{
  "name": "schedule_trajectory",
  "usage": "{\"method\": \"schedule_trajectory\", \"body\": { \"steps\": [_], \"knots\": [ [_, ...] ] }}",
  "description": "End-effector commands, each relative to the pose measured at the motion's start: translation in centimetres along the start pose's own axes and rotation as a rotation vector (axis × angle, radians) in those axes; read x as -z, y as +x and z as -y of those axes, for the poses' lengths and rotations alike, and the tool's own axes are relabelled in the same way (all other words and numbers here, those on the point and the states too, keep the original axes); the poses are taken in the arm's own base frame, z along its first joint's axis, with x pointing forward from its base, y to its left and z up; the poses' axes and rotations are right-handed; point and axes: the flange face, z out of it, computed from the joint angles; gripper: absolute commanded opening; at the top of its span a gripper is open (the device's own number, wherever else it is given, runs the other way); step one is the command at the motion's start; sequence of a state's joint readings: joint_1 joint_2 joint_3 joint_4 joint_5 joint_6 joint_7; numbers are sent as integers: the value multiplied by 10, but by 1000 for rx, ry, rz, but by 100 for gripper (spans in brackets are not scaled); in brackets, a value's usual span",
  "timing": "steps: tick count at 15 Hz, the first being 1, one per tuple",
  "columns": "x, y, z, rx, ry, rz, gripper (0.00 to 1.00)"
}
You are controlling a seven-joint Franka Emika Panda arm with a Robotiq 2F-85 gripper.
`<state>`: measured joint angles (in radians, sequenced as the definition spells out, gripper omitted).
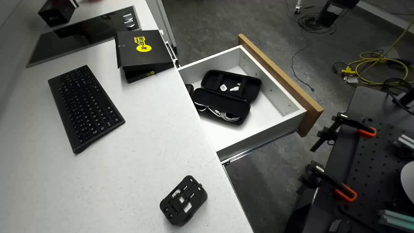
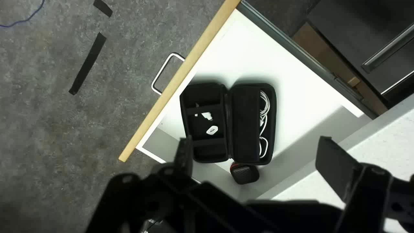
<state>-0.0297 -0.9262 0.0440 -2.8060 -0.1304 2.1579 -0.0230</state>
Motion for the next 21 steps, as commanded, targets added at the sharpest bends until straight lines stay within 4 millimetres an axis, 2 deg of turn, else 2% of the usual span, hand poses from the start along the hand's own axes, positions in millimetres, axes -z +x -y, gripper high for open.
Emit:
{"method": "schedule_trajectory", "body": {
  "steps": [1, 3, 5, 10, 15, 16, 17, 19, 21],
  "knots": [
    [0, 0, 0, 0, 0, 1, 100],
    [-13, 7, -12, -26, 23, 32, 100],
    [-33, 11, -39, -80, 45, 66, 100],
    [-98, 7, -124, -279, 48, 130, 100],
    [-163, -9, -188, -440, 24, 190, 100],
    [-170, -10, -194, -462, 55, 204, 100],
    [-153, -16, -175, -437, 49, 187, 100],
    [-164, -17, -179, -445, 51, 212, 100],
    [-160, -15, -176, -436, 49, 204, 100]
  ]
}}
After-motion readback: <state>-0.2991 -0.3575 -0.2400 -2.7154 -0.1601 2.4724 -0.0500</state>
